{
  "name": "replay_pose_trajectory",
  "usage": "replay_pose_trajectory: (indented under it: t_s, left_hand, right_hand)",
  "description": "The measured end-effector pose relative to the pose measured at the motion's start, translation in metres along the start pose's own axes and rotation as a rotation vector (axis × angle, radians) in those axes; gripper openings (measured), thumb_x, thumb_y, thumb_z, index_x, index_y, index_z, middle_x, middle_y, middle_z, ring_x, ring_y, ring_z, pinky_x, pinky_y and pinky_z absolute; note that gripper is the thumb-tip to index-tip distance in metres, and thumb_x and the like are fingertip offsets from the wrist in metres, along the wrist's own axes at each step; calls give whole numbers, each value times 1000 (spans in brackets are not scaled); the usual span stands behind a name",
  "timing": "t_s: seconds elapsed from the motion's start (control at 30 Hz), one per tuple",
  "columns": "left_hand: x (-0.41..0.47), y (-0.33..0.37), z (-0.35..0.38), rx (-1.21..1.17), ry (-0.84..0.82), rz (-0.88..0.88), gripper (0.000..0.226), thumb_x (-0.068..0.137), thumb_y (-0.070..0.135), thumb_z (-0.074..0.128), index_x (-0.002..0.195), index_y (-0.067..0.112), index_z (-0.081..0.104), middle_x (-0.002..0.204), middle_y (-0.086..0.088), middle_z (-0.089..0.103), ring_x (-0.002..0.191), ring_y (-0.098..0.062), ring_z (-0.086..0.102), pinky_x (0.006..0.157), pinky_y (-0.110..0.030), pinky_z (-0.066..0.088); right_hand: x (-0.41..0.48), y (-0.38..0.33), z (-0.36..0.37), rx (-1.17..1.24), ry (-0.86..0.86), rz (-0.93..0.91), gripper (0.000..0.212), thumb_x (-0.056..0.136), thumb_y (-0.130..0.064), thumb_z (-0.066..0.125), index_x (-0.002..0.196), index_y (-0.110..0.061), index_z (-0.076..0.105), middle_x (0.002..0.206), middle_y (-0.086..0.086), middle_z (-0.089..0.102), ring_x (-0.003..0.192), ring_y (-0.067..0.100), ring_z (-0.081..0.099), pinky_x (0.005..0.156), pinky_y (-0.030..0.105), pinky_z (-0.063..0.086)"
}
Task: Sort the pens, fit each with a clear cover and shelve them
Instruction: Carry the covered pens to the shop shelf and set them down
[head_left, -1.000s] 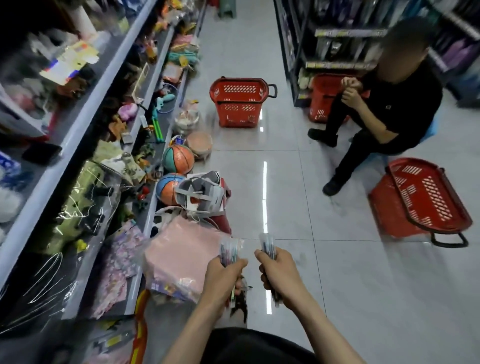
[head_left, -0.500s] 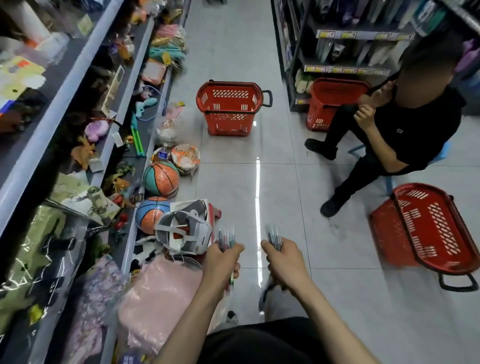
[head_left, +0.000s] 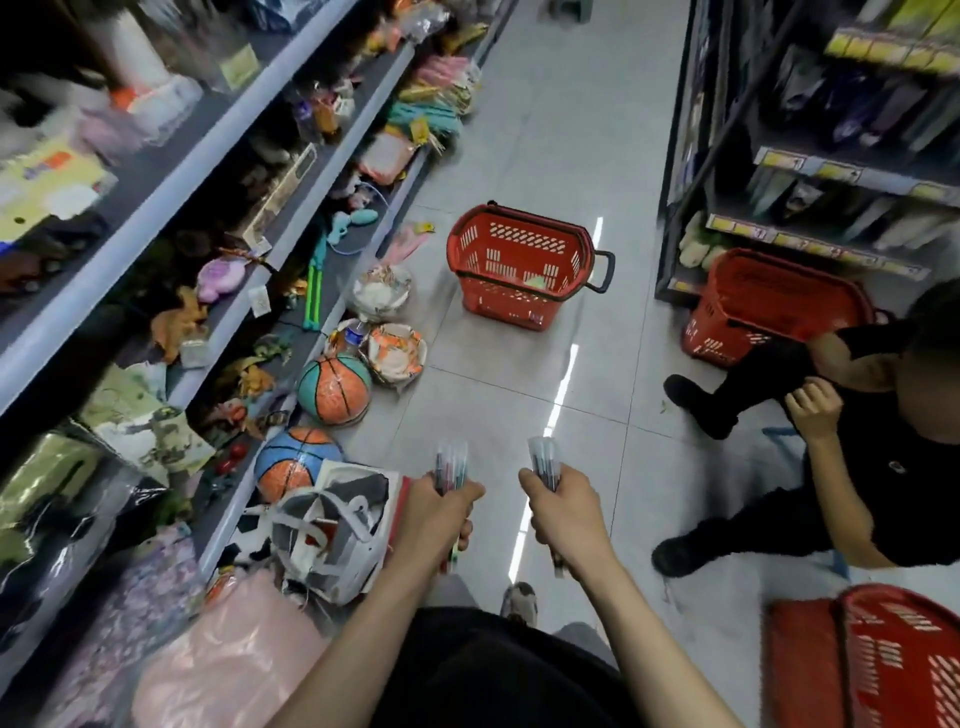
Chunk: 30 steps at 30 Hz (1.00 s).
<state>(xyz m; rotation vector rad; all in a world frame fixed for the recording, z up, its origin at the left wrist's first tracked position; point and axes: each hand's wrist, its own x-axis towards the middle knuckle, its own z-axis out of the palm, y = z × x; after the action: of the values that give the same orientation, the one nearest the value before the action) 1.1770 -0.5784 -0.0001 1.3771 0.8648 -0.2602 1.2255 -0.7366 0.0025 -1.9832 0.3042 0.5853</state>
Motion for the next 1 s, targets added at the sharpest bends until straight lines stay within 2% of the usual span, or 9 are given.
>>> replay_pose_trajectory:
  t_s: [0.3,0.47,0.6,0.77,0.9,1.0]
  left_hand:
    - [131,103,-2,-90,175,20,16,87,15,72,80,13,57,57,-2,53,44,-17,49,45,-27,38]
    - [199,172,-16,-145,180,46,19,81,22,72,84,16,55,60,-1,51,46,-17,46,44,-26,36]
    - [245,216,-23,-190,172,54,19,81,20,72,88,15,55,61,-1,49,48,-18,45,44,-26,35]
    - [299,261,-24,-194,222,22,22,75,25,72,86,14,56,63,-2,49,48,-18,46,45,-27,35]
    - [351,300,-17,-217,281,26,18,81,17,70,82,12,53,63,-7,46,46,-18,43,44,-27,33]
    - [387,339,-8,-261,354,40,17,82,13,70,77,12,54,61,-7,45,44,-18,41,43,-27,32]
  right_hand:
    - [146,-99,27,-132,-134,-53,31,85,-42,61,70,-18,49,60,-1,55,56,23,53,59,39,49]
    - [218,-180,45,-179,-97,-112,32,87,-41,59,70,-17,47,58,2,55,55,27,55,59,45,54]
    - [269,-224,57,-196,-75,-126,32,84,-46,57,72,-16,51,60,5,60,65,36,64,64,51,58]
    - [335,-267,65,-238,-127,-125,32,82,-46,58,69,-19,49,56,0,55,56,26,55,62,49,56]
    - [400,-310,72,-331,-183,-177,34,91,-43,60,70,-19,49,60,-1,57,63,23,58,66,41,49]
    - [452,-349,74,-337,-266,-242,32,93,-37,62,69,-18,52,59,4,61,61,27,62,63,44,52]
